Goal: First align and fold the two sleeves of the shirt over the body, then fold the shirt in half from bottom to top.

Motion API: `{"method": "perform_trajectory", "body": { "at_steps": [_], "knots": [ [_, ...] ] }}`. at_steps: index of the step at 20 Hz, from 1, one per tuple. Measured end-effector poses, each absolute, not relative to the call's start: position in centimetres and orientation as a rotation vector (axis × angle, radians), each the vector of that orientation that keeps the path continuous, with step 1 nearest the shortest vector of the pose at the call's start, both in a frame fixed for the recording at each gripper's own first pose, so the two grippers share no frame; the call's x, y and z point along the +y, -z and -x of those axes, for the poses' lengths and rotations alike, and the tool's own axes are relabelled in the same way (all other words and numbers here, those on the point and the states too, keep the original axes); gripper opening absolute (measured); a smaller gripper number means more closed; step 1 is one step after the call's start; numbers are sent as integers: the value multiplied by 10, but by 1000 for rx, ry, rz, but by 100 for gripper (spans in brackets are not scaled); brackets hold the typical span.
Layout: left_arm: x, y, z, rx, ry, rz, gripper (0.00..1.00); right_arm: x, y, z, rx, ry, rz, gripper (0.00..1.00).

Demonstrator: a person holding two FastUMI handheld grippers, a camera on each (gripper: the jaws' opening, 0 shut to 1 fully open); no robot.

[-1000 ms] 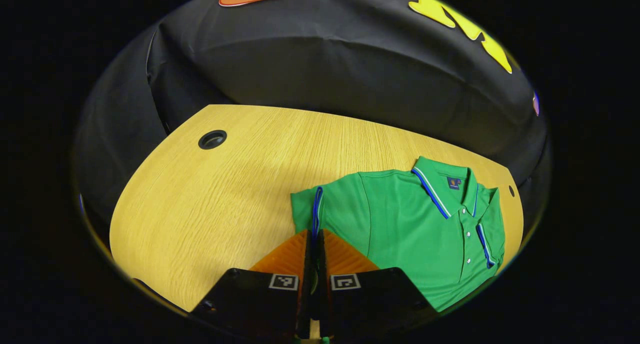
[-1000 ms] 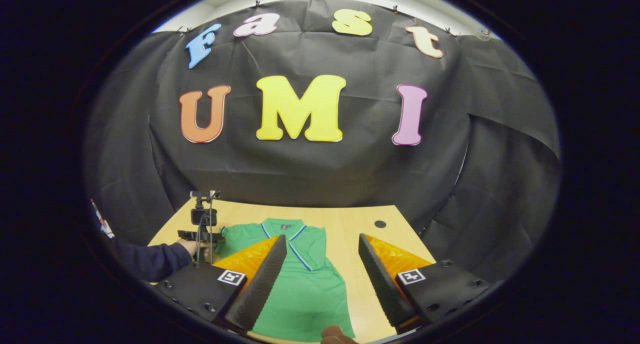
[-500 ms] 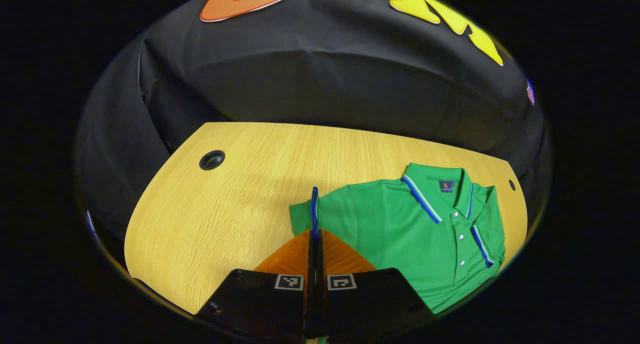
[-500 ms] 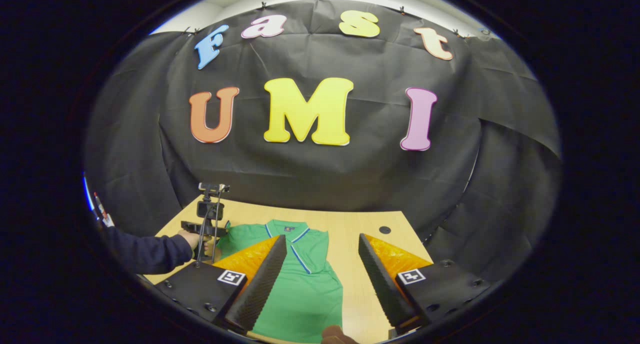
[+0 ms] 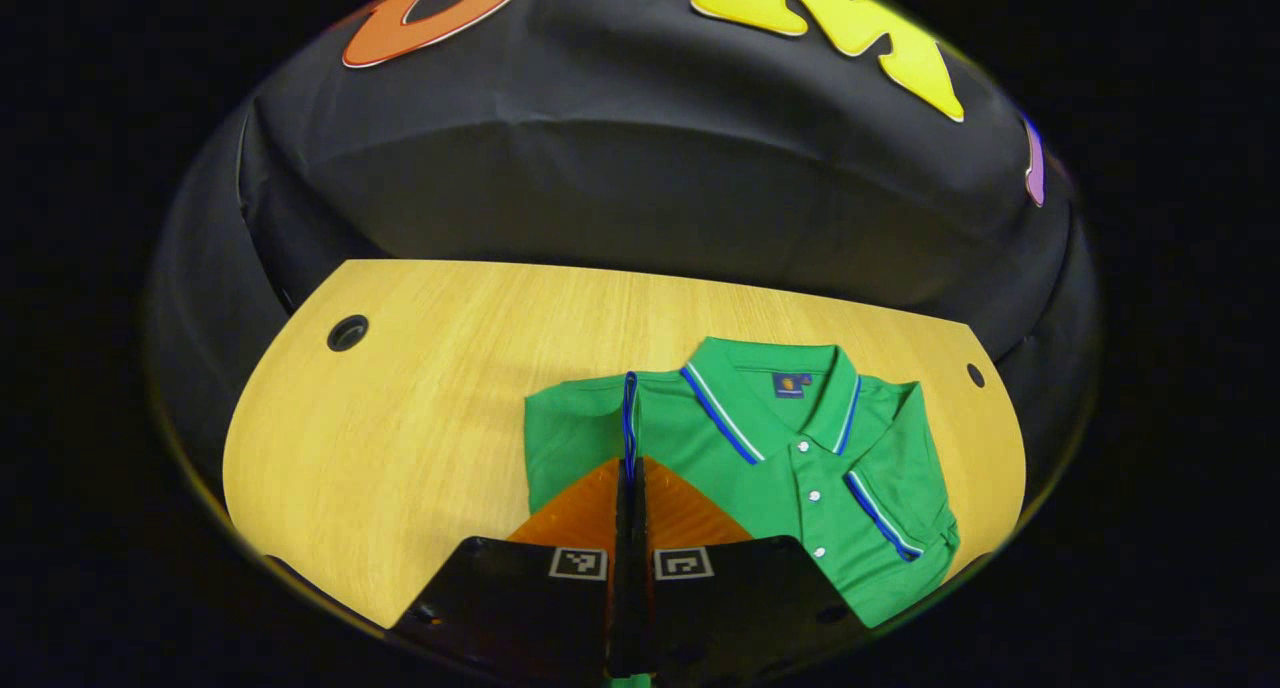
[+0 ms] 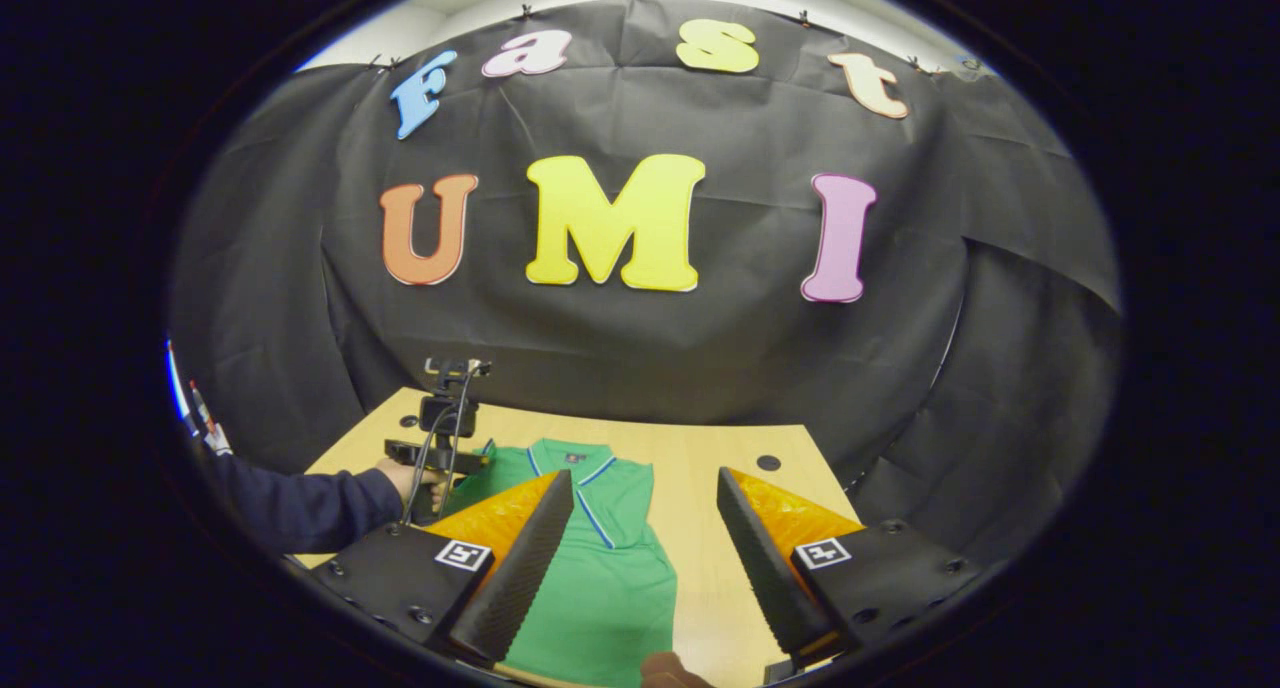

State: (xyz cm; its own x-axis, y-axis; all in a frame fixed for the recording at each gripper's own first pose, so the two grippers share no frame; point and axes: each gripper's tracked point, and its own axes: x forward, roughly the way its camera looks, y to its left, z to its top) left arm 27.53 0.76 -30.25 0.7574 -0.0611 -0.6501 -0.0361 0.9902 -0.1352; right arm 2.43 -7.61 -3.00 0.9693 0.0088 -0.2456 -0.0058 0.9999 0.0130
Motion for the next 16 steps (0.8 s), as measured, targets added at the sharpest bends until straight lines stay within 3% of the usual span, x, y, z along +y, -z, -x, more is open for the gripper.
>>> {"method": "perform_trajectory", "body": {
  "at_steps": [16],
  "knots": [
    [-53,318,-275,753,85,159,5,-111,64,-17,329,41,-90,92]
  ]
}}
